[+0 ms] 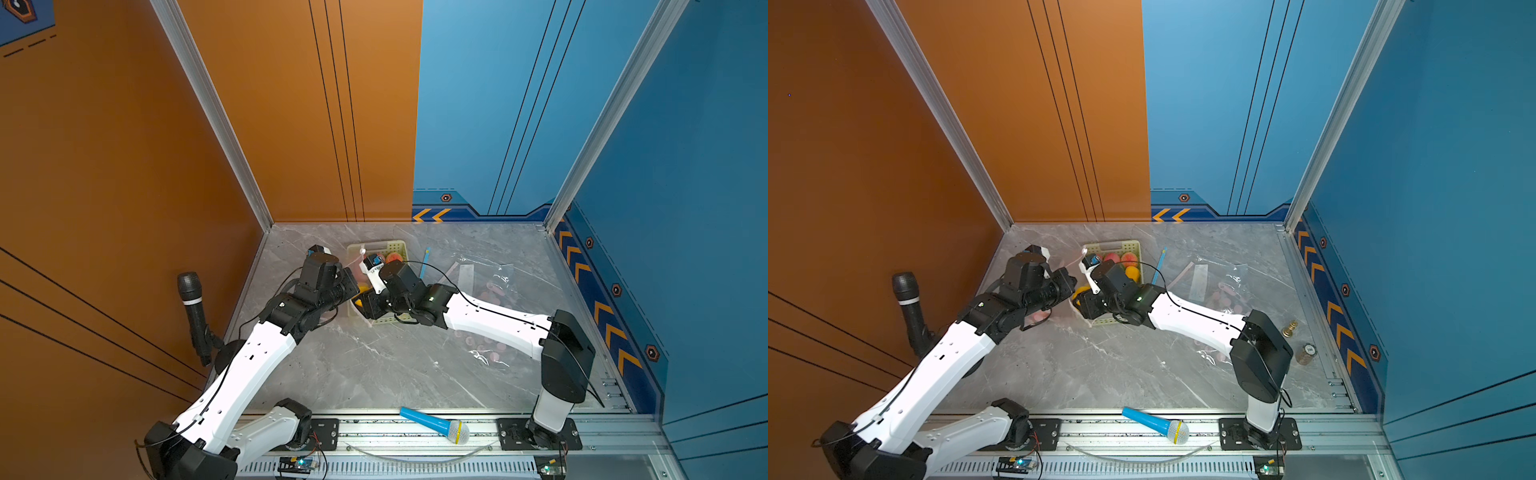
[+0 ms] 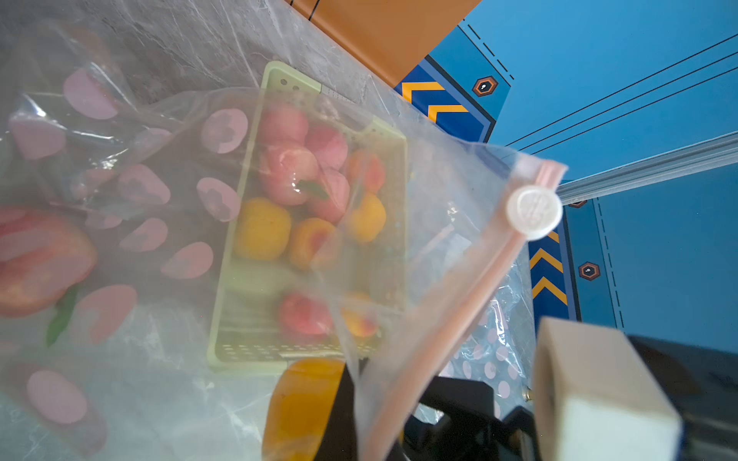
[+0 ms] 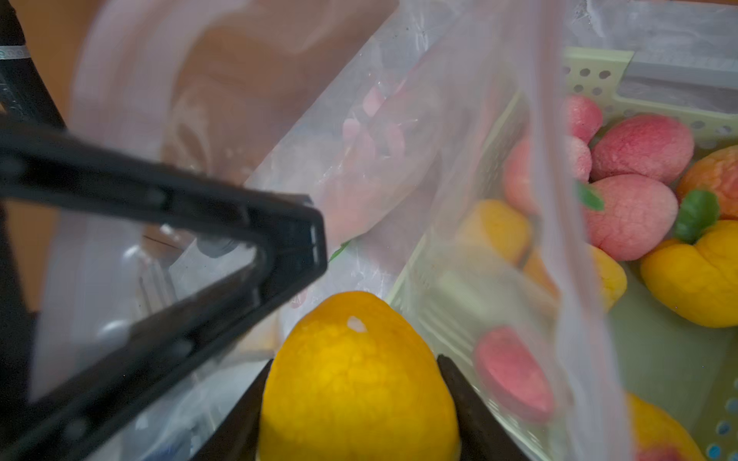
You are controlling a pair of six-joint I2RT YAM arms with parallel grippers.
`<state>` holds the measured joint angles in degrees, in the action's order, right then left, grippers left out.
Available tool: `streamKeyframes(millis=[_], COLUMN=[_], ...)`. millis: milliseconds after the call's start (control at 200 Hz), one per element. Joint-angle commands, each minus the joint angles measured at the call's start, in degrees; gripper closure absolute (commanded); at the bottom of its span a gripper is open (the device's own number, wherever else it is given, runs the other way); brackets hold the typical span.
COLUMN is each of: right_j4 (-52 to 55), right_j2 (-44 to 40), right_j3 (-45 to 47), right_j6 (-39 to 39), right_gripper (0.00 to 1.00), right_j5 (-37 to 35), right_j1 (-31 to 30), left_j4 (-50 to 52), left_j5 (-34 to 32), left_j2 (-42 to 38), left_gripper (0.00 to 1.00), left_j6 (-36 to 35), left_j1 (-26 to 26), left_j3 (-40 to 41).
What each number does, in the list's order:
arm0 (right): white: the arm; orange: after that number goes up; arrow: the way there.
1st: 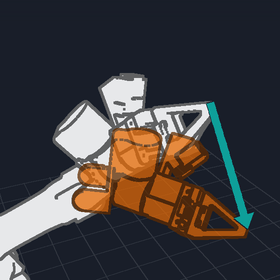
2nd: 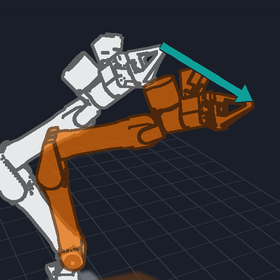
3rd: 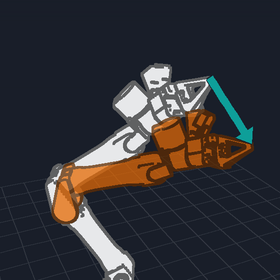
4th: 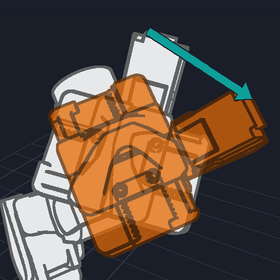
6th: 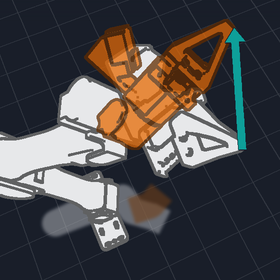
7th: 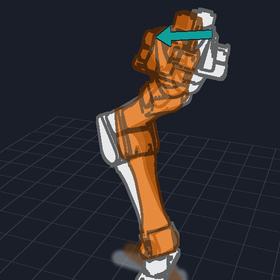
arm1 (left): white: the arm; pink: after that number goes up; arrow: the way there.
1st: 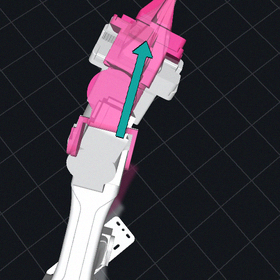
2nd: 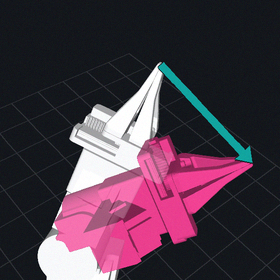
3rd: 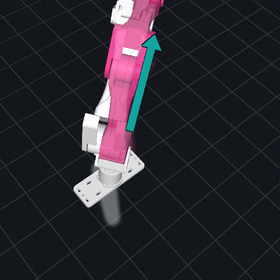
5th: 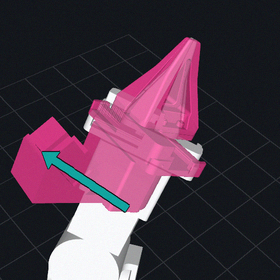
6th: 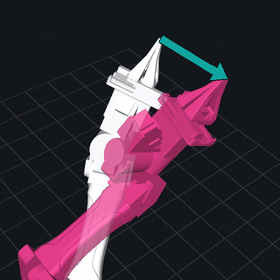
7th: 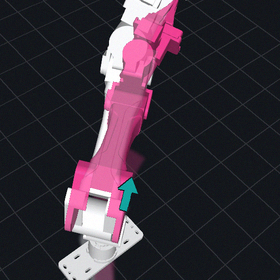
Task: Place the peach in a zip-top bag and seal the zipper
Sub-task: Place the peach in the zipper food storage bag, then pick up the peach from the basket.
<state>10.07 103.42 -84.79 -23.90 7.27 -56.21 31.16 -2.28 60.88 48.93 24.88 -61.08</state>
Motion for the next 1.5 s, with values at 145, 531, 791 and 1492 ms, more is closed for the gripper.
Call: streamKeyframes(millis=[145, 531, 791, 1492], right_j4=[3.2, 2.7, 5.6, 22.9], right_j2=[-1.2, -11.0, -16.9, 12.3], right_j3=[-2.9, 1.4, 5.2, -13.9], right_j6=[1.6, 3.7, 0.9, 1.7], right_gripper=[0.24, 0.25, 0.27, 0.22], right_j5=[-2.2, -6.0, -12.4, -11.3], right_j1=[-0.7, -0.8, 2.1, 9.0], left_j4=[0.9, 0.9, 0.9, -0.3], left_j5=[-0.2, -1.1, -2.4, -1.4], left_j2=[-1.8, -2.1, -3.1, -5.1], left_gripper=[1.00, 1.00, 1.00, 1.00], left_j6=[0.2, 1.8, 1.9, 2.3], left_j1=[-0.3, -1.7, -3.1, -4.0], left_j3=[1.1, 1.7, 4.5, 7.2])
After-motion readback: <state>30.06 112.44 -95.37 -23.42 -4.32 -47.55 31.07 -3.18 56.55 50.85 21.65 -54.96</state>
